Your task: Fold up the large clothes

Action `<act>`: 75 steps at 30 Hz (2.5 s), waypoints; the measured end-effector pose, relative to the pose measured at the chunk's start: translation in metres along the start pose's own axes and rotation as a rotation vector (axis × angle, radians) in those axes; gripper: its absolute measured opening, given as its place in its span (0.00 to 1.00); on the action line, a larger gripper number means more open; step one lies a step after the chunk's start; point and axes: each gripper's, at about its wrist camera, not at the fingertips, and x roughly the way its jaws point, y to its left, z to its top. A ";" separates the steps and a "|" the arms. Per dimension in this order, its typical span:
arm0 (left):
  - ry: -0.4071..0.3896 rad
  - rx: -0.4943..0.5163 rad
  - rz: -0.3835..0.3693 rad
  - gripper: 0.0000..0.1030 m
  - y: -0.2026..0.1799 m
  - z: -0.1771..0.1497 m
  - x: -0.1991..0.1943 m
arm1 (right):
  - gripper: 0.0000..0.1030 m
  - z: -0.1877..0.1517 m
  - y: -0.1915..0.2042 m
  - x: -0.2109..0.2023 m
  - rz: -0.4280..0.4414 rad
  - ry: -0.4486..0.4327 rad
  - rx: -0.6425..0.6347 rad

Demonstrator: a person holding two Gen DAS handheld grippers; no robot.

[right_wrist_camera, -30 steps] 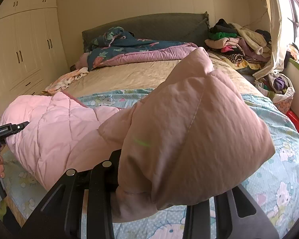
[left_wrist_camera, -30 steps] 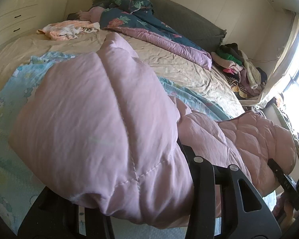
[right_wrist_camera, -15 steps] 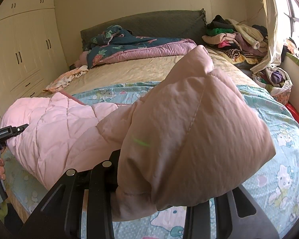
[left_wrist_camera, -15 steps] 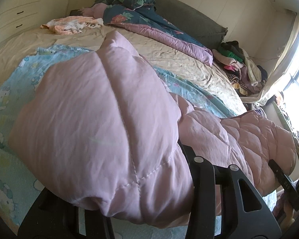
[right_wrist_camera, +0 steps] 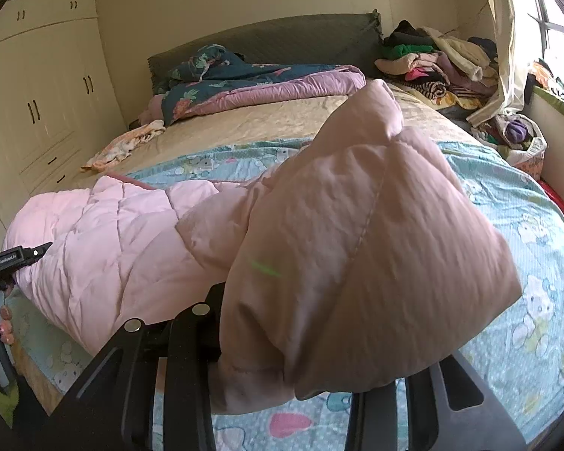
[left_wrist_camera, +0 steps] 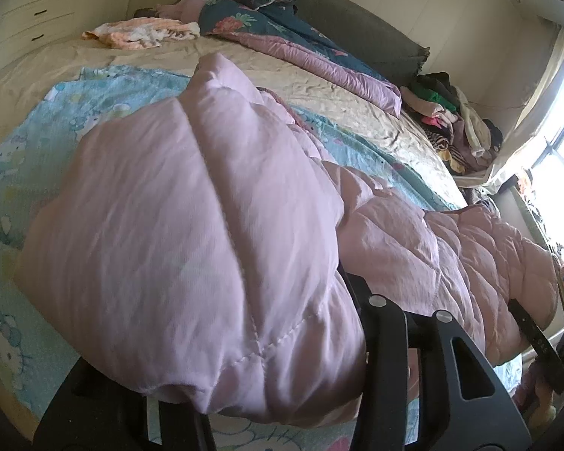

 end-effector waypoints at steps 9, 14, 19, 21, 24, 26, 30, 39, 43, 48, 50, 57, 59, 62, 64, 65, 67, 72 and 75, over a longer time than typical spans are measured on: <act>0.019 -0.004 -0.013 0.40 0.016 -0.023 -0.004 | 0.35 -0.031 -0.012 0.000 0.010 0.048 0.063; 0.025 -0.015 -0.011 0.45 0.026 -0.038 0.001 | 0.42 -0.043 -0.023 0.010 0.017 0.086 0.124; 0.018 -0.034 -0.019 0.52 0.035 -0.046 0.005 | 0.58 -0.056 -0.035 0.020 0.033 0.125 0.200; 0.018 -0.051 -0.020 0.57 0.039 -0.050 0.005 | 0.68 -0.061 -0.042 0.023 0.043 0.135 0.242; 0.024 -0.069 -0.016 0.66 0.043 -0.054 0.003 | 0.82 -0.067 -0.050 0.021 0.038 0.146 0.280; 0.027 -0.069 -0.004 0.78 0.045 -0.055 0.000 | 0.90 -0.071 -0.053 0.018 0.038 0.154 0.305; 0.025 -0.070 0.025 0.89 0.048 -0.061 -0.012 | 0.95 -0.076 -0.055 0.004 0.017 0.146 0.300; 0.007 -0.019 0.091 0.91 0.040 -0.071 -0.053 | 0.96 -0.081 -0.052 -0.048 -0.026 0.071 0.257; -0.024 0.019 0.100 0.91 0.027 -0.073 -0.073 | 0.96 -0.075 -0.042 -0.077 -0.027 0.013 0.211; -0.058 0.059 0.077 0.91 0.009 -0.074 -0.097 | 0.96 -0.072 -0.017 -0.108 -0.018 -0.033 0.123; -0.070 0.072 0.071 0.91 0.001 -0.076 -0.105 | 0.96 -0.073 -0.006 -0.121 -0.016 -0.052 0.086; -0.094 0.123 0.025 0.91 -0.027 -0.092 -0.125 | 0.96 -0.079 0.027 -0.145 0.018 -0.074 0.034; -0.090 0.139 0.009 0.91 -0.036 -0.098 -0.128 | 0.96 -0.079 0.036 -0.149 0.025 -0.077 0.017; -0.087 0.167 -0.007 0.91 -0.046 -0.106 -0.131 | 0.96 -0.080 0.051 -0.156 0.037 -0.087 -0.013; -0.087 0.181 -0.017 0.91 -0.052 -0.113 -0.133 | 0.96 -0.081 0.059 -0.160 0.046 -0.095 -0.030; -0.083 0.183 -0.024 0.91 -0.054 -0.116 -0.133 | 0.96 -0.082 0.063 -0.162 0.060 -0.096 -0.035; -0.080 0.194 -0.029 0.91 -0.059 -0.122 -0.134 | 0.96 -0.085 0.067 -0.165 0.070 -0.099 -0.038; -0.075 0.224 -0.033 0.91 -0.066 -0.135 -0.135 | 0.96 -0.092 0.079 -0.170 0.072 -0.097 -0.071; -0.074 0.245 -0.028 0.91 -0.068 -0.143 -0.136 | 0.96 -0.100 0.085 -0.168 0.062 -0.085 -0.088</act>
